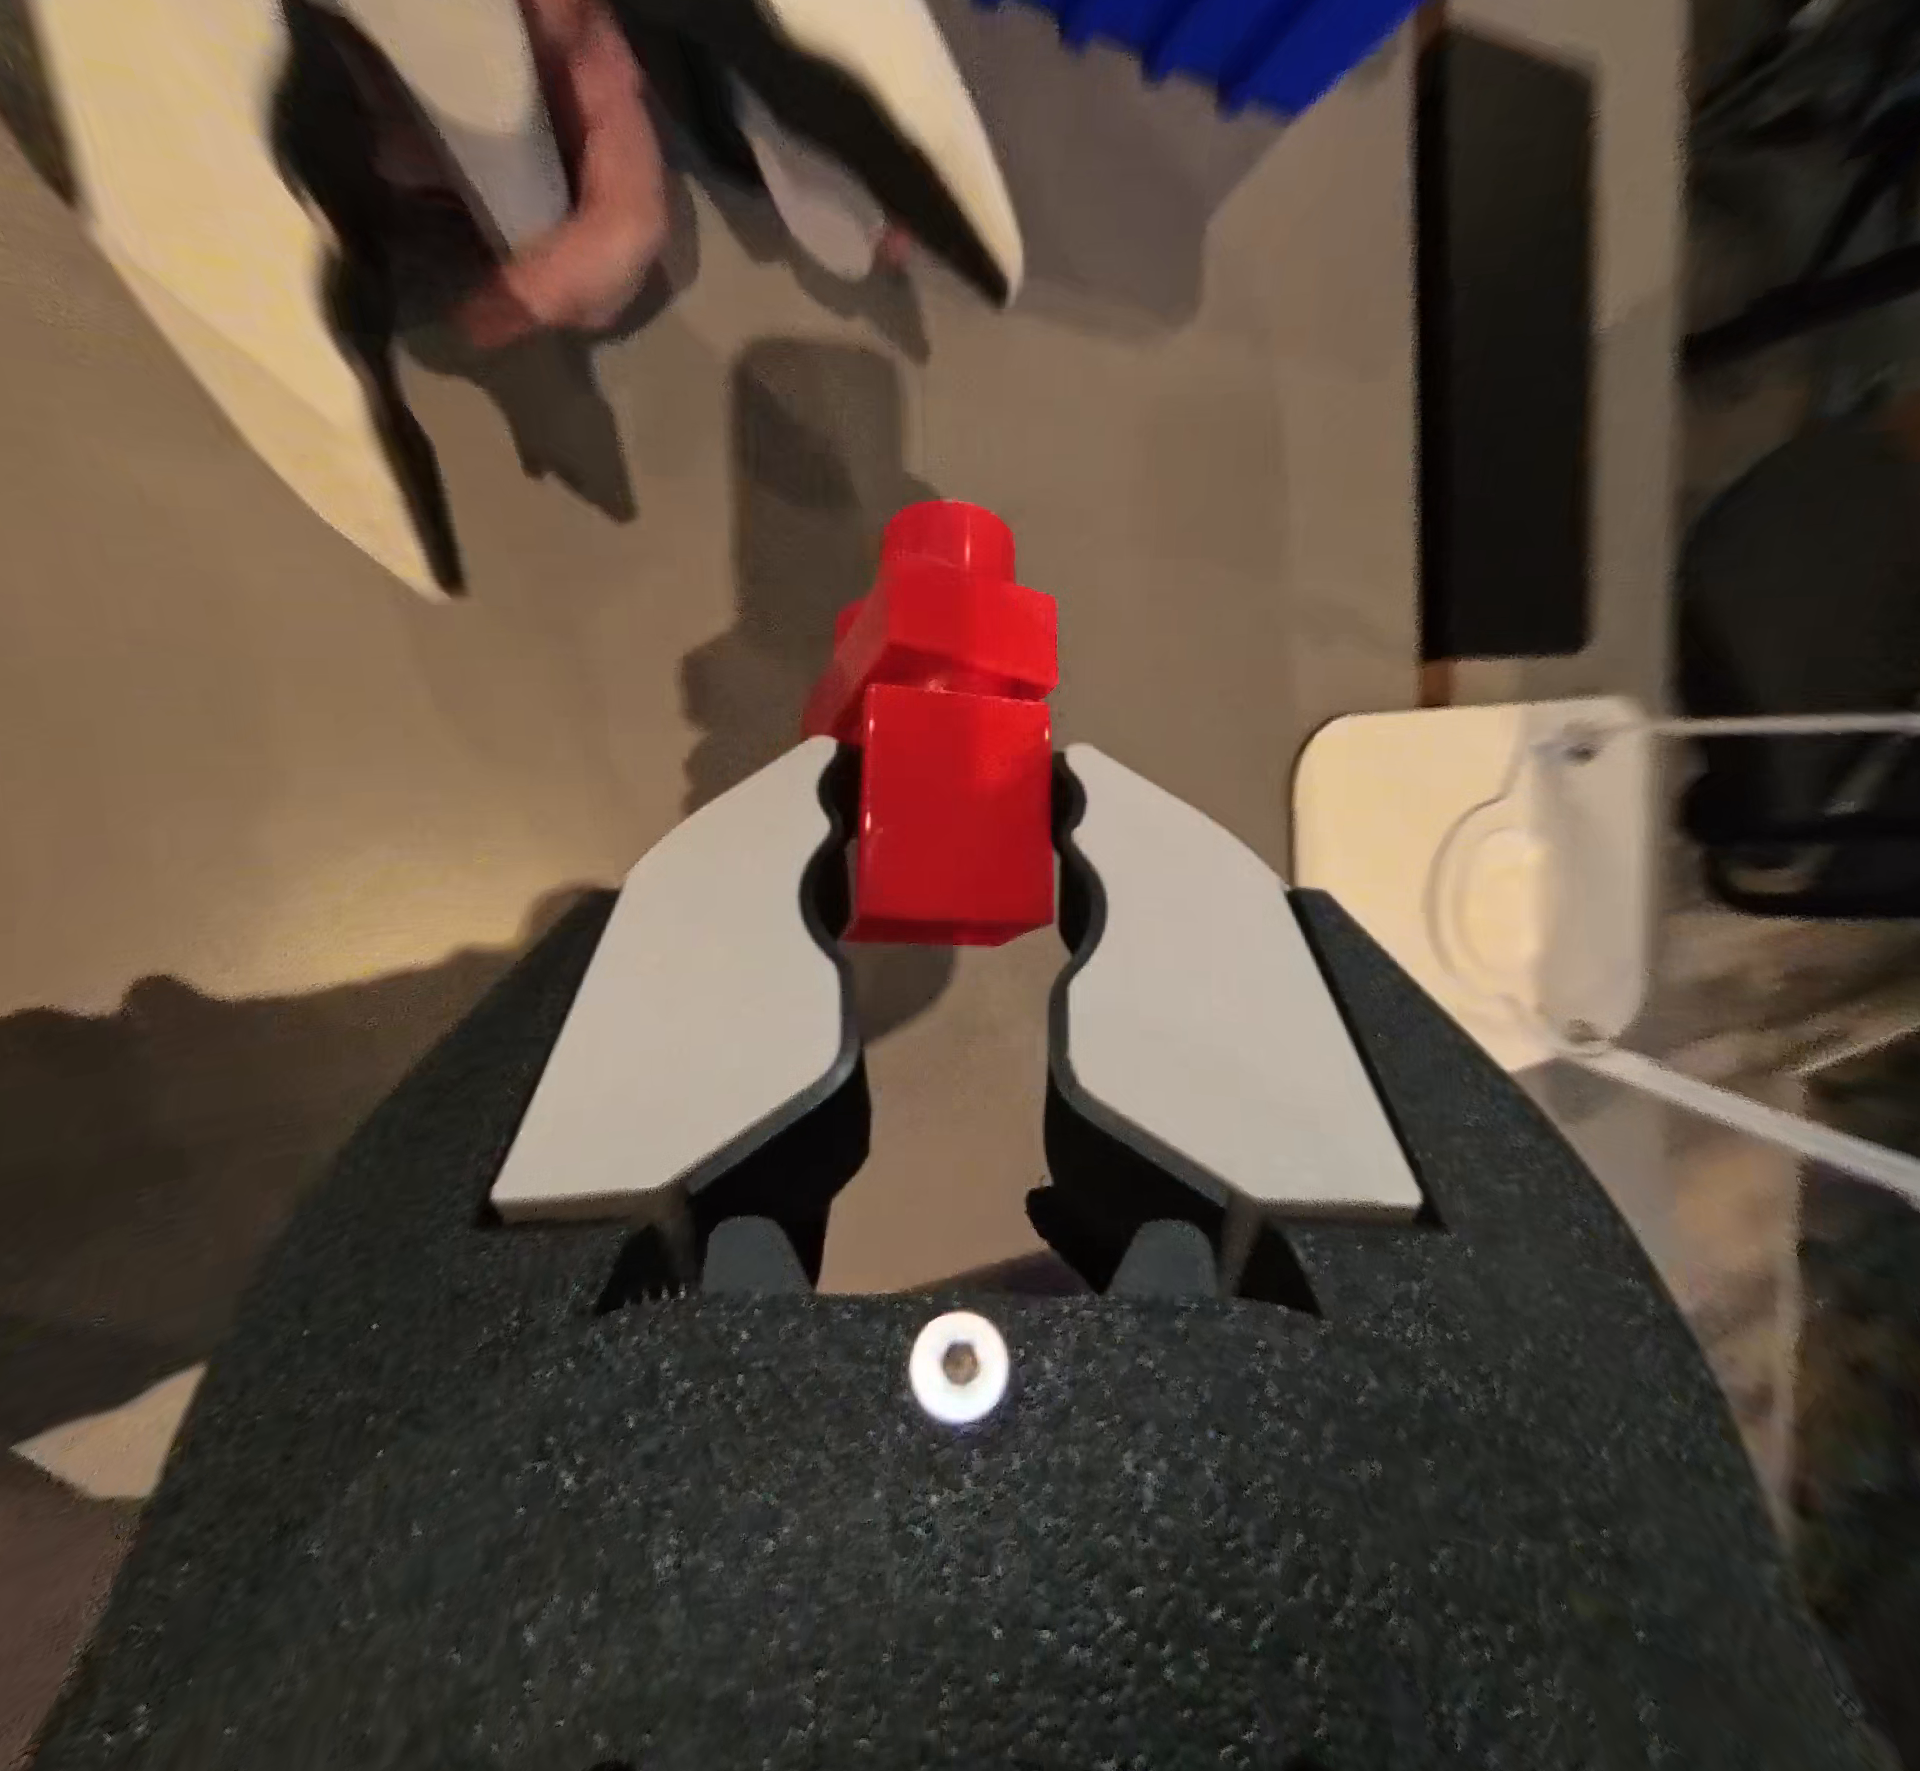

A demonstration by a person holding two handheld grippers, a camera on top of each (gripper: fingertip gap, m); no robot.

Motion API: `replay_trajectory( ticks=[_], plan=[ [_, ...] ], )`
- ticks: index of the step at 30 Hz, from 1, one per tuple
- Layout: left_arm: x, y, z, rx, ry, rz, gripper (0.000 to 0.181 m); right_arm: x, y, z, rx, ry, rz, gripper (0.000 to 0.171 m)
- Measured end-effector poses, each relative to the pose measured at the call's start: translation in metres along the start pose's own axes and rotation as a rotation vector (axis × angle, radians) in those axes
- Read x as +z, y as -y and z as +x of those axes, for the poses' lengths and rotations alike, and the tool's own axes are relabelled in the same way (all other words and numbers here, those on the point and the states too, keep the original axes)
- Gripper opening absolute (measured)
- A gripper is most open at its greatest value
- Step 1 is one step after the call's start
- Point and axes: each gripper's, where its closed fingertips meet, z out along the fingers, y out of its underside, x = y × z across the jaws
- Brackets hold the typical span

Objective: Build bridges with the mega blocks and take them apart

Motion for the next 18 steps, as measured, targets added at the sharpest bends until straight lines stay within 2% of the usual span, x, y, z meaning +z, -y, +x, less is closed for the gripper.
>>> replay_trajectory(
  ticks=[5,9,10,11,12,13,18],
  plan=[
    [0.002,-0.004,0.008,0.061,-0.018,-0.029,0.091,-0.024,0.038,-0.015,-0.124,-0.015,0.152,0.036],
    [0.001,-0.001,0.017,-0.057,-0.115,-0.012,0.087,-0.032,0.053,-0.030,-0.159,0.061,0.266,0.036],
    [0.000,0.000,0.020,-0.085,-0.145,-0.012,0.082,-0.033,0.054,-0.032,-0.164,0.073,0.273,0.036],
    [-0.002,0.001,0.023,-0.099,-0.172,-0.012,0.068,-0.033,0.054,-0.035,-0.166,0.087,0.275,0.036],
    [-0.004,0.002,0.024,-0.100,-0.185,-0.008,0.046,-0.033,0.055,-0.037,-0.166,0.100,0.278,0.036],
    [-0.005,0.003,0.023,-0.099,-0.186,-0.003,0.036,-0.033,0.056,-0.037,-0.167,0.100,0.284,0.036],
    [-0.005,0.004,0.032,-0.191,-0.271,-0.012,0.035,-0.040,0.049,-0.041,-0.057,0.219,0.317,0.036]
  ],
)
